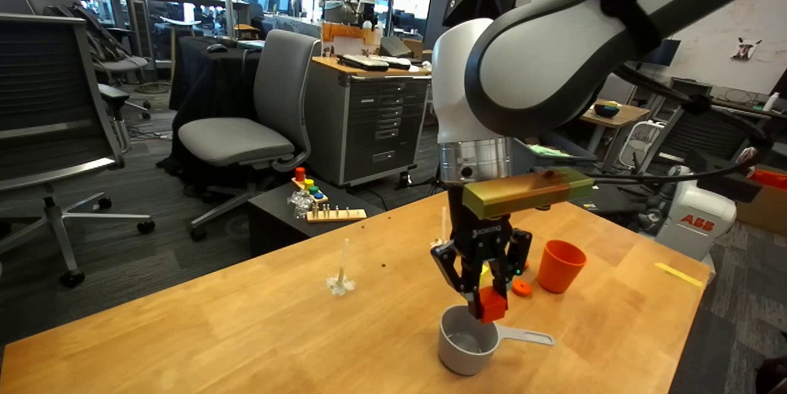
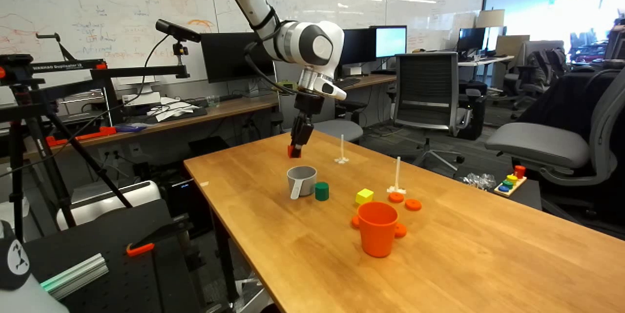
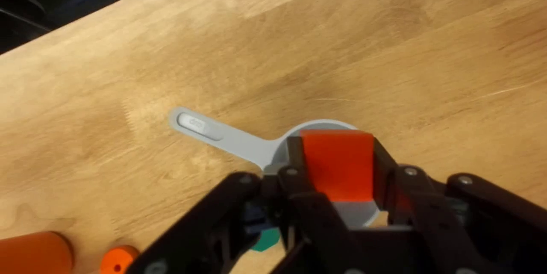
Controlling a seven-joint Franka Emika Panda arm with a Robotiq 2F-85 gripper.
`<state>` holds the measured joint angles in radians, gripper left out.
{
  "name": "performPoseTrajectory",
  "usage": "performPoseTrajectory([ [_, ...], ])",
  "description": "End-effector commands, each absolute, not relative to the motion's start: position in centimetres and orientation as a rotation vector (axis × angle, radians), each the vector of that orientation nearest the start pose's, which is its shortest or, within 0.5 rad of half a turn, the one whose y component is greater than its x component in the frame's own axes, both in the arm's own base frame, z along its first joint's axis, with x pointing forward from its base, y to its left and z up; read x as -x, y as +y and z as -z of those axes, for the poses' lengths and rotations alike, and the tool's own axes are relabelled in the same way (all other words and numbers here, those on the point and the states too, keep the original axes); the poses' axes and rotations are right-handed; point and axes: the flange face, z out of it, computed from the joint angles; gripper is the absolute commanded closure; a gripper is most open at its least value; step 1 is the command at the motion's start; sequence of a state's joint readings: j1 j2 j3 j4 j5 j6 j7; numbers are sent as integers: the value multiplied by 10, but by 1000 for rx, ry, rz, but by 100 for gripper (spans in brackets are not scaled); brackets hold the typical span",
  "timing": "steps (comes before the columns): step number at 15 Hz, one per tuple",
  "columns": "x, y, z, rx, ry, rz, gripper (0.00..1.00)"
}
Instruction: Pick up the orange block and put it in the grey pot, then the yellow block and put it in the grey pot, then the green block and put it in the grey pot.
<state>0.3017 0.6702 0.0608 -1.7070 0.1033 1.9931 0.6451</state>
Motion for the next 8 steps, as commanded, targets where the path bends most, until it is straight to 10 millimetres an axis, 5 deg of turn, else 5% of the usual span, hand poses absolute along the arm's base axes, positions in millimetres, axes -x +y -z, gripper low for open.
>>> performPoseTrajectory([
  [1, -575, 204, -187, 3114, 601, -616, 80],
  [2, -575, 199, -187, 3116, 597, -630, 37],
  [4, -576, 193, -185, 3139, 589, -615, 31],
  [8, -579, 187, -185, 3209, 533, -589, 1],
])
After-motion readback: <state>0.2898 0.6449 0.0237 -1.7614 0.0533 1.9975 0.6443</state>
